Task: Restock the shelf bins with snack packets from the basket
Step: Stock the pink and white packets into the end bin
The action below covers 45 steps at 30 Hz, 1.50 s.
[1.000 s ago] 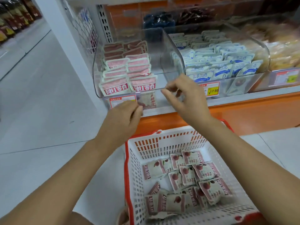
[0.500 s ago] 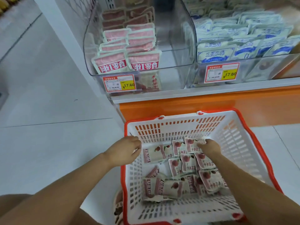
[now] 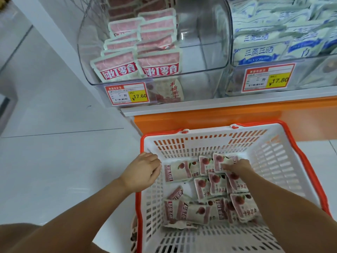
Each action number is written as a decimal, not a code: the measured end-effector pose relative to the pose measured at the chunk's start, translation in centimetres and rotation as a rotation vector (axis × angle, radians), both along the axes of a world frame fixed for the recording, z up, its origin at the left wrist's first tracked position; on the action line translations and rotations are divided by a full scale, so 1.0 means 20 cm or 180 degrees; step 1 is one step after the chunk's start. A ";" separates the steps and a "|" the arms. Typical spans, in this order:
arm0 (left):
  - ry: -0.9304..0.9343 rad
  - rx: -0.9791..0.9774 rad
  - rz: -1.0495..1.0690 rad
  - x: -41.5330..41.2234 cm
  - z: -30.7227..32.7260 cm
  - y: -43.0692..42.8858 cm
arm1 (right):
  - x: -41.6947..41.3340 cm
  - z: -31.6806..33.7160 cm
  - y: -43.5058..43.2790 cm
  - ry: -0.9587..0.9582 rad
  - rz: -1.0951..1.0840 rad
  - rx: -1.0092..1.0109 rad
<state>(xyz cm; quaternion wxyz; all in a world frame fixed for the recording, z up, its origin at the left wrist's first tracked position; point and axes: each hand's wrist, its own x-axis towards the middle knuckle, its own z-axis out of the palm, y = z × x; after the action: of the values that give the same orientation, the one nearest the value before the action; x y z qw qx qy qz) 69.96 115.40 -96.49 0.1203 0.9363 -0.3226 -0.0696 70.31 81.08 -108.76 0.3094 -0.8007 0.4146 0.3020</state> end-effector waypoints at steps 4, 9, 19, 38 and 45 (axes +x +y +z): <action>-0.0092 -0.0023 -0.0017 0.00 -0.01 0.00 | 0.01 0.01 0.02 0.0087 -0.0065 0.0143; -0.0201 0.0122 -0.0045 -0.01 -0.02 0.01 | 0.00 0.01 0.11 -0.0346 -0.0320 0.0652; 0.0510 0.0380 0.0036 0.11 0.39 -0.14 | 0.02 0.48 0.27 -0.0884 0.1264 0.1003; -0.0697 0.0883 0.1010 0.36 1.18 -0.02 | -0.01 1.91 0.48 -0.3913 0.1432 0.1577; -0.0511 0.0821 0.1100 0.37 1.16 -0.02 | 0.37 2.05 0.70 -0.3818 0.2083 0.0417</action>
<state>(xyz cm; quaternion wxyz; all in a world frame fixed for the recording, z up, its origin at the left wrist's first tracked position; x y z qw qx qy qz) 77.36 115.05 -73.26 -0.0162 0.9878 -0.1544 -0.0139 77.75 95.17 -67.85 0.4262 -0.8932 -0.1108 -0.0911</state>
